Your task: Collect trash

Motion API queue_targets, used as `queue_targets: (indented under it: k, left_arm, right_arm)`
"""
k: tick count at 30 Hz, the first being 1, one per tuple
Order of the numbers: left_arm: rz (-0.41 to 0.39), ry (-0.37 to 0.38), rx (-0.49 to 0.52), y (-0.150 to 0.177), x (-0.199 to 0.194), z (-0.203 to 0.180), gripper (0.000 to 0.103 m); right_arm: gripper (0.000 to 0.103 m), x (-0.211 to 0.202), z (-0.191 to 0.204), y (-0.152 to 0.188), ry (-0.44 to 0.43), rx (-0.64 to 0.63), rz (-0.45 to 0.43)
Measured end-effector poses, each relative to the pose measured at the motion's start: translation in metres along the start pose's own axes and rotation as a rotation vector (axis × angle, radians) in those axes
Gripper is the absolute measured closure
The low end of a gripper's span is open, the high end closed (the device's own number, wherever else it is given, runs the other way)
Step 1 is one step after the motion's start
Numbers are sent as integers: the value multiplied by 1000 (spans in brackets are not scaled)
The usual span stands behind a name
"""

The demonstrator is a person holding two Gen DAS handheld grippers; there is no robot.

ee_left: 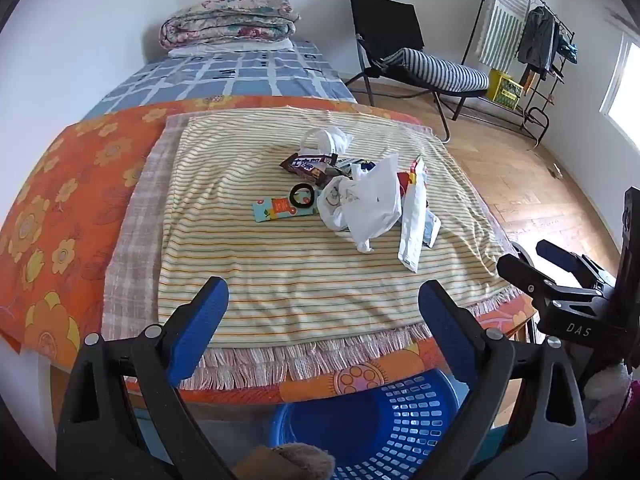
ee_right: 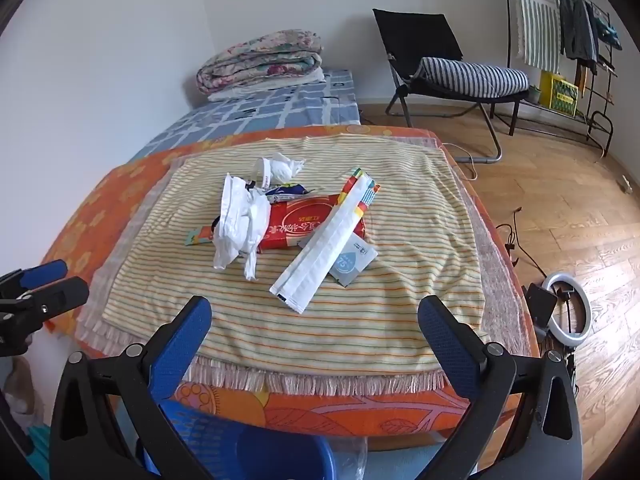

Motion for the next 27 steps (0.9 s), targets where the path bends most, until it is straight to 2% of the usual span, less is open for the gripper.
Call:
queue_targets:
  k: [27]
  left_arm:
    - [1,-8,-10,0,-1,2,5]
  right_arm:
    - [1,1,3,4,-23,40,20]
Point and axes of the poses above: each gripper's, at about its wrist camera, not at the fingertips, and x roughly the way its jaws point, z to its left, y to its underside, the point moved 7 cm from there along x, roughly the way its jaws point, and after that the axes turned 6 degrees about -z, right-handed, at the moved point
